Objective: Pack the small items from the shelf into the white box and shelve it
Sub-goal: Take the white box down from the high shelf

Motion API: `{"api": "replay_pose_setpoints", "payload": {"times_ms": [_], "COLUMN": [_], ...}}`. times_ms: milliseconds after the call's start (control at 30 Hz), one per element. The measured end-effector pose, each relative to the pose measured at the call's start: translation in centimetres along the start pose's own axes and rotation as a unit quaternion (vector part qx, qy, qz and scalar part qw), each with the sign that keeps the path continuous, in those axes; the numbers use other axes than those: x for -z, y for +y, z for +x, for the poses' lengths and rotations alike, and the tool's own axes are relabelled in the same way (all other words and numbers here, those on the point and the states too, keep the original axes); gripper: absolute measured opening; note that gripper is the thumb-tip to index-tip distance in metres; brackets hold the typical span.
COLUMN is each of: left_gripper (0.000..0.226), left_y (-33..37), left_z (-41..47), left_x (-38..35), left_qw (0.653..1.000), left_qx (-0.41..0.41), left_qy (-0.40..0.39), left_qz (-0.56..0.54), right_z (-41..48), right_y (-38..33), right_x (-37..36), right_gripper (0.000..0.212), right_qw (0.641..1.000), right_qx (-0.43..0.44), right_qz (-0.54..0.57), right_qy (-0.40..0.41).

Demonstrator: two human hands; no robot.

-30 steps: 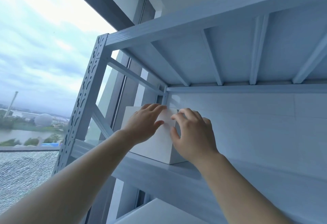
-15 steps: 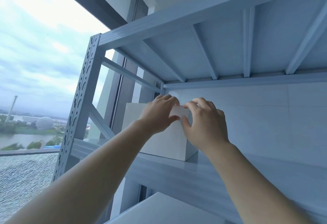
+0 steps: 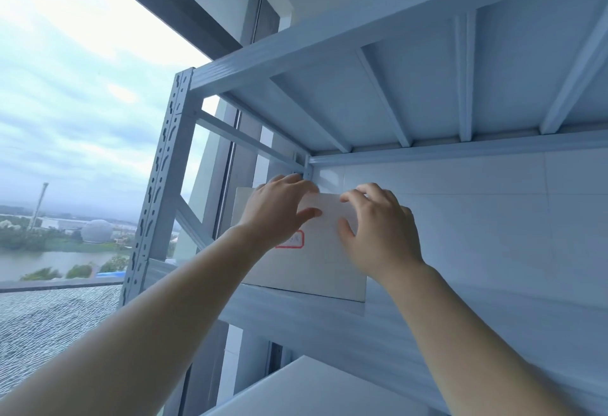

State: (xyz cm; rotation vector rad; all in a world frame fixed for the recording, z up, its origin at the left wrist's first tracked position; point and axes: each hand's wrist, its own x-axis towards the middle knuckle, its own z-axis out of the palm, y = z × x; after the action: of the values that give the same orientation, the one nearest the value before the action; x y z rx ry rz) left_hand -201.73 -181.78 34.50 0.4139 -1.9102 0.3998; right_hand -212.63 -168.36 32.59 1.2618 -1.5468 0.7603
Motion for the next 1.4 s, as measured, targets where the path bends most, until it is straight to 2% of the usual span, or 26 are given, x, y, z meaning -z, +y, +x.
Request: {"api": "replay_pose_setpoints", "payload": {"times_ms": [200, 333, 500, 767, 933, 1233, 1400], "left_gripper": [0.036, 0.048, 0.048, 0.046, 0.045, 0.031, 0.025], "left_y": [0.6, -0.3, -0.5, 0.2, 1.1, 3.6, 5.9], "left_z": [-0.8, -1.5, -2.1, -2.9, -3.4, -8.0, -10.4], "left_x": [0.9, 1.0, 1.1, 2.2, 3.7, 5.8, 7.4], "left_qw": [0.999, 0.999, 0.999, 0.997, 0.997, 0.995, 0.995], "left_qx": [-0.039, -0.026, -0.028, -0.036, -0.044, -0.061, -0.058], "left_qy": [0.014, 0.01, 0.019, 0.062, 0.052, 0.081, 0.082], "left_qz": [0.027, 0.039, 0.018, 0.021, 0.028, 0.004, 0.024], "right_z": [0.8, 1.0, 0.7, -0.5, -1.5, -5.0, -7.3], "right_y": [-1.1, -1.6, -2.0, -2.5, -3.0, -4.0, -4.1], "right_x": [-0.8, -1.1, -1.1, -0.2, 0.7, 2.7, 4.3], "right_gripper": [0.035, 0.044, 0.045, 0.045, 0.049, 0.024, 0.017], "right_qw": [0.999, 0.998, 0.999, 0.999, 0.997, 0.988, 0.983], "right_qx": [0.028, 0.037, 0.038, 0.046, 0.055, 0.086, 0.114], "right_qz": [-0.009, -0.018, -0.005, 0.025, 0.019, 0.041, 0.093], "right_qy": [-0.03, -0.043, -0.036, 0.016, 0.042, 0.121, 0.109]}}
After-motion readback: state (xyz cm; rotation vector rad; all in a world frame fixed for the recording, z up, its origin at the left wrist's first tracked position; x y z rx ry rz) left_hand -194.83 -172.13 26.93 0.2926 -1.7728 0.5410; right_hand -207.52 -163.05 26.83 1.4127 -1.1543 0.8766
